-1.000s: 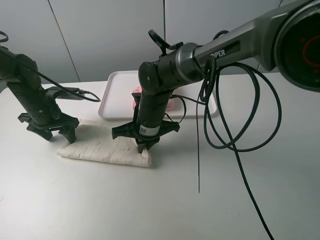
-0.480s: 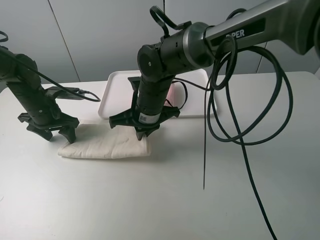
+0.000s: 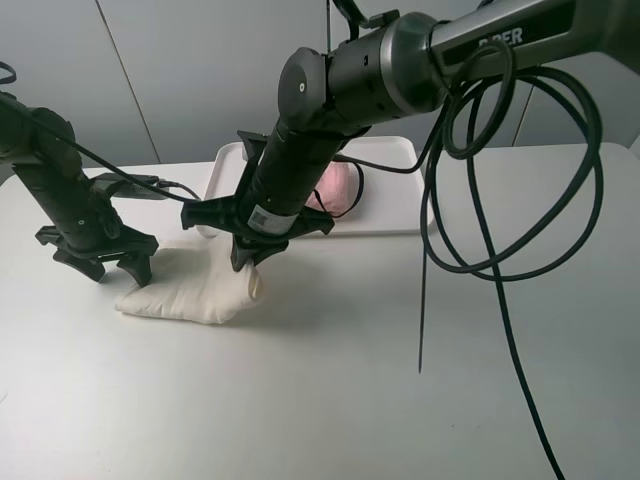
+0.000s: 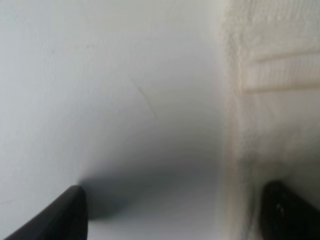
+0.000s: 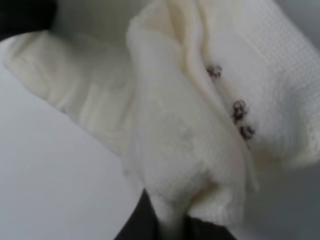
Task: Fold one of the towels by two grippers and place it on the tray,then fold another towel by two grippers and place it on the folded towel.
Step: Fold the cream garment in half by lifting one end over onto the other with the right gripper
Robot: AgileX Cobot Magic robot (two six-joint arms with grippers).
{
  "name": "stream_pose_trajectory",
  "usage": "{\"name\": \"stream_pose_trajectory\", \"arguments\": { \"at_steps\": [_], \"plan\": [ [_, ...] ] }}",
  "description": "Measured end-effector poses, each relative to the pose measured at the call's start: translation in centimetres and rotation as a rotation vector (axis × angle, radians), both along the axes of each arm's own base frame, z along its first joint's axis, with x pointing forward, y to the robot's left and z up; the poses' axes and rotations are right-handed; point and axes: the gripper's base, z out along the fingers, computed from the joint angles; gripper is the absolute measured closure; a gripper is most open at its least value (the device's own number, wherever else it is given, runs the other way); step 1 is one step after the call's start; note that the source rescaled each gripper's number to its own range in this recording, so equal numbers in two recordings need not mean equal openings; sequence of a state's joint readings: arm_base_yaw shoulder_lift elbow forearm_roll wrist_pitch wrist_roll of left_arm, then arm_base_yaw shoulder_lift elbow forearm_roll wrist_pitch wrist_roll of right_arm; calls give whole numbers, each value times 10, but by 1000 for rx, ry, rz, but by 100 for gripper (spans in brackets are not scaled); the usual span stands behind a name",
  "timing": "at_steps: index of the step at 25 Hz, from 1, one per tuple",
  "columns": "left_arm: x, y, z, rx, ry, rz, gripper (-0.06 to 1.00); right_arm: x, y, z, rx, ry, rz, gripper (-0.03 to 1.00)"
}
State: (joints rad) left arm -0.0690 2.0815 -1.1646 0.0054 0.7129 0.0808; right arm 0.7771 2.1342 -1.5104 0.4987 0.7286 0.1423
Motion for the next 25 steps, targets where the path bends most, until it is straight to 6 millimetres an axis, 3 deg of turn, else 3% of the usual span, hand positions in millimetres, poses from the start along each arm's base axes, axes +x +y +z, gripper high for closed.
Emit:
{"name": "stream_pose_trajectory", "arguments": {
  "at_steps": [9, 15, 25],
  "plan": [
    [0, 0, 0, 0, 0, 2, 4, 5, 8, 3, 103, -22, -74, 90],
    [0, 0, 0, 0, 2, 4, 4, 6, 22, -22, 223, 75, -120, 90],
    [0, 0, 0, 0, 2, 2, 4, 13, 35, -39, 390, 95, -196, 90]
  ]
}}
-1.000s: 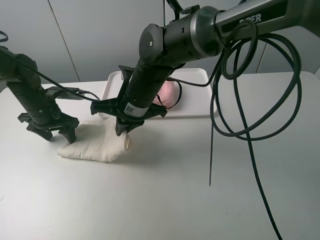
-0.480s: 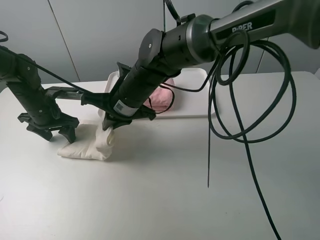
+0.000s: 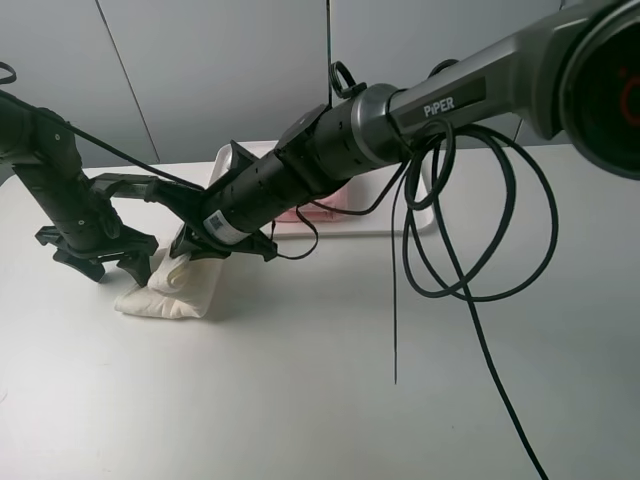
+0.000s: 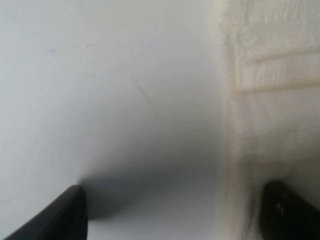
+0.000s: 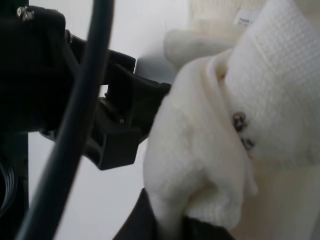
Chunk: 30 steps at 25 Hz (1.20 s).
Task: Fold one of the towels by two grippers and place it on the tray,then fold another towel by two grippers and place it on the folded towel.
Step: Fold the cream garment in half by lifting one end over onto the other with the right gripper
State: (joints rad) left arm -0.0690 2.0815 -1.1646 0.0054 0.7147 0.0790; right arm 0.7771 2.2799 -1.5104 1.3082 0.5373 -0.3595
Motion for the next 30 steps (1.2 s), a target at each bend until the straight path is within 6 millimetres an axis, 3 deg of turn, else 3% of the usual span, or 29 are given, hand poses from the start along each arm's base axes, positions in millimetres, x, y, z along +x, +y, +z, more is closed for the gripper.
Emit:
{"name": "stream_pose_trajectory", "arguments": {
  "at_steps": [12, 24, 30],
  "plan": [
    [0, 0, 0, 0, 2, 0, 4, 4, 6, -27, 85, 38, -54, 90],
    [2, -1, 2, -8, 10, -17, 4, 4, 7, -31, 97, 23, -46, 90],
    [12, -1, 12, 3, 103, -28, 4, 4, 7, -31, 95, 19, -47, 90]
  ]
}}
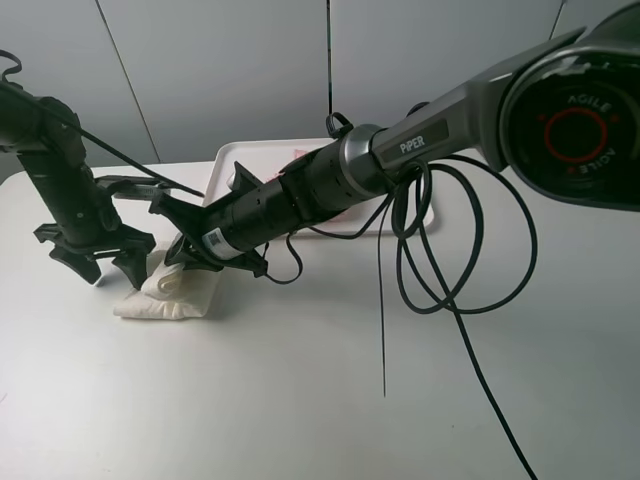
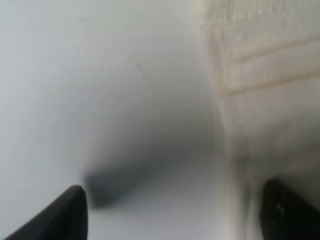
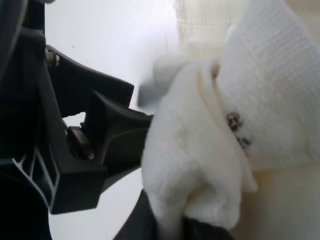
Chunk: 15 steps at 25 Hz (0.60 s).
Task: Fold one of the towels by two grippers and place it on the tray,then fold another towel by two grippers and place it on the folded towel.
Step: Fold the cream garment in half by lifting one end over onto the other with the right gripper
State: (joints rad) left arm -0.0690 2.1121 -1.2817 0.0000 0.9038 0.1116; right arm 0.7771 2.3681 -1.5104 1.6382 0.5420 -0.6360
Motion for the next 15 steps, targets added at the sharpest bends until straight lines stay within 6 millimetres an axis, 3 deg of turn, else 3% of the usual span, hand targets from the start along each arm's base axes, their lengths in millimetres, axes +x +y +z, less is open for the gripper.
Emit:
{"name": "stream_pose_trajectory", "arguments": {
  "at_steps": [15],
  "plan": [
    [45, -8, 72, -60, -80, 23, 4, 1, -1, -1, -6, 8, -23, 90]
  ]
}}
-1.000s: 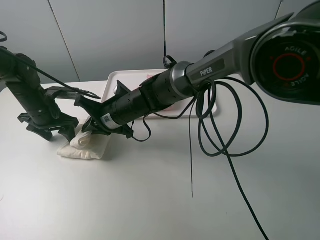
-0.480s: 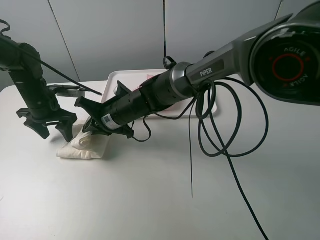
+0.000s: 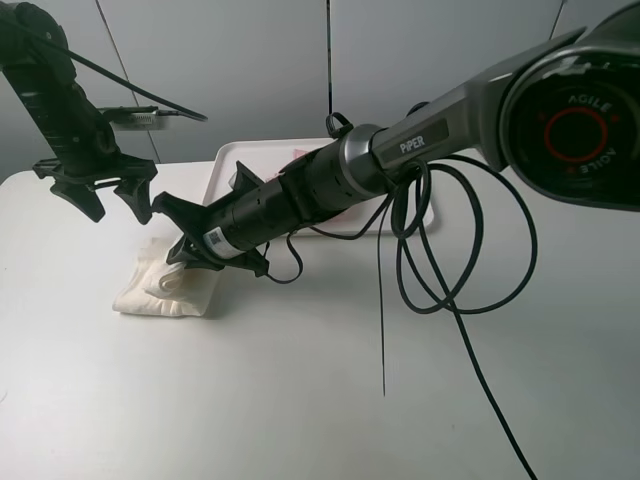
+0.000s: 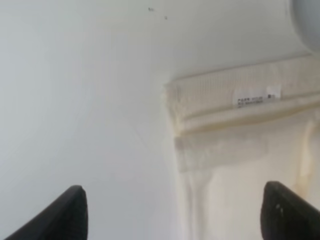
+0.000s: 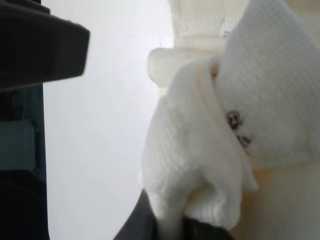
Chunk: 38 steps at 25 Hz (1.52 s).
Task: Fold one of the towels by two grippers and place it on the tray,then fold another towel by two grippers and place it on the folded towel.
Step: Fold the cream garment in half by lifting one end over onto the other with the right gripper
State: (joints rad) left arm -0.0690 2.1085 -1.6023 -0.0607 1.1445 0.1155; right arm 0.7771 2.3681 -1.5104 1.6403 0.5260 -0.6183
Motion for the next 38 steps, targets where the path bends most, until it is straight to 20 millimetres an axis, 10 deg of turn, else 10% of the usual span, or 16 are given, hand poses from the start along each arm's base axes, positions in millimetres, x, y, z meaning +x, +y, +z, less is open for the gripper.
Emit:
{"name": "stream_pose_trajectory", "arguments": {
  "at_steps": [13, 26, 38],
  "plan": [
    [5, -2, 12, -20, -20, -9, 4, -3, 9, 9, 77, -26, 32, 46],
    [5, -3, 12, -27, -19, -12, 4, 1, 37, 56, 245, -159, 168, 31],
    [5, -3, 12, -31, -21, -12, 4, 20, 3, 34, -7, -132, 241, 29]
  ]
}}
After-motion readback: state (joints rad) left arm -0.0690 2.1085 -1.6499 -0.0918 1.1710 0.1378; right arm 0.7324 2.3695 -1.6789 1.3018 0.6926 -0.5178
